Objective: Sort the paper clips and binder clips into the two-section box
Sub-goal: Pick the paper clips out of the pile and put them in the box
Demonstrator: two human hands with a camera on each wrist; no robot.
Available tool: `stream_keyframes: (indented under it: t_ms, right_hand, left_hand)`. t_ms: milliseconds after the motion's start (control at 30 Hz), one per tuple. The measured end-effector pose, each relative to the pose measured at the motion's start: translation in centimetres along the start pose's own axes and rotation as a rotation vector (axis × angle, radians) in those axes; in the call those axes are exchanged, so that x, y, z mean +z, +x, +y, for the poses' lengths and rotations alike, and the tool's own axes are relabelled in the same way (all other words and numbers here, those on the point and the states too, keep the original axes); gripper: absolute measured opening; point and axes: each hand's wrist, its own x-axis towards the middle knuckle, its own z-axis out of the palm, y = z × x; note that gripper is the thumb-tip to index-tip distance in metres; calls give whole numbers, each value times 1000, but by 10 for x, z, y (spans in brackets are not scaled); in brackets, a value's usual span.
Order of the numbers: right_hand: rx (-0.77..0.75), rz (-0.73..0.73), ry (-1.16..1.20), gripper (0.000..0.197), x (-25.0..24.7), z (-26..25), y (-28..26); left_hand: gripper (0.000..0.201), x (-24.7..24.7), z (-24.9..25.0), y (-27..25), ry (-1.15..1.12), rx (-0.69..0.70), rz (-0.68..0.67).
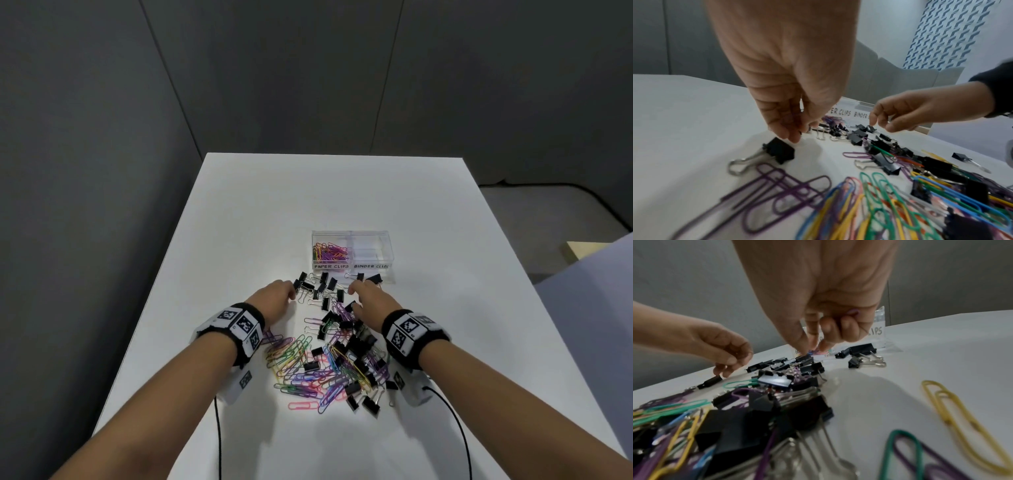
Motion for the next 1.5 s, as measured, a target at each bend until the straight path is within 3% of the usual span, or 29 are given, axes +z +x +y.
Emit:
stream_keyframes:
  t_ms: [167,333,633,867,1067,1167,1233,1400,1500]
  right_hand:
    - [-15,-56,-152,30,7,6,-3]
    - [-6,-32,-184,26,7,14,-3]
    - [63,63,-227,25,-4,34,-9]
    - [97,44,-117,26,-8,-4,4]
    - [198,-69,-36,36,3,-22,21]
    - [215,-130,57,17,2,-22,25]
    - [221,-156,82,18,2,-19,26]
    - [159,-107,205,38,0,-12,20]
    - [164,-94,307,33,-4,-12,17]
  left_hand:
    - [24,-8,-19,-20,41,2,-99]
    - [41,-3,-36,-39,243,91,-228]
    - [26,21,-16,-28,244,135,-9]
    - [25,33,23,-9,237,148,91]
    - [22,30,27,-7,246,134,93]
    - [20,28,24,-11,256,150,82]
    - [18,25,21,-13,218,151,82]
    - [31,14,7,-21,46,153,4]
    - [25,11,-2,-25,17,135,-29]
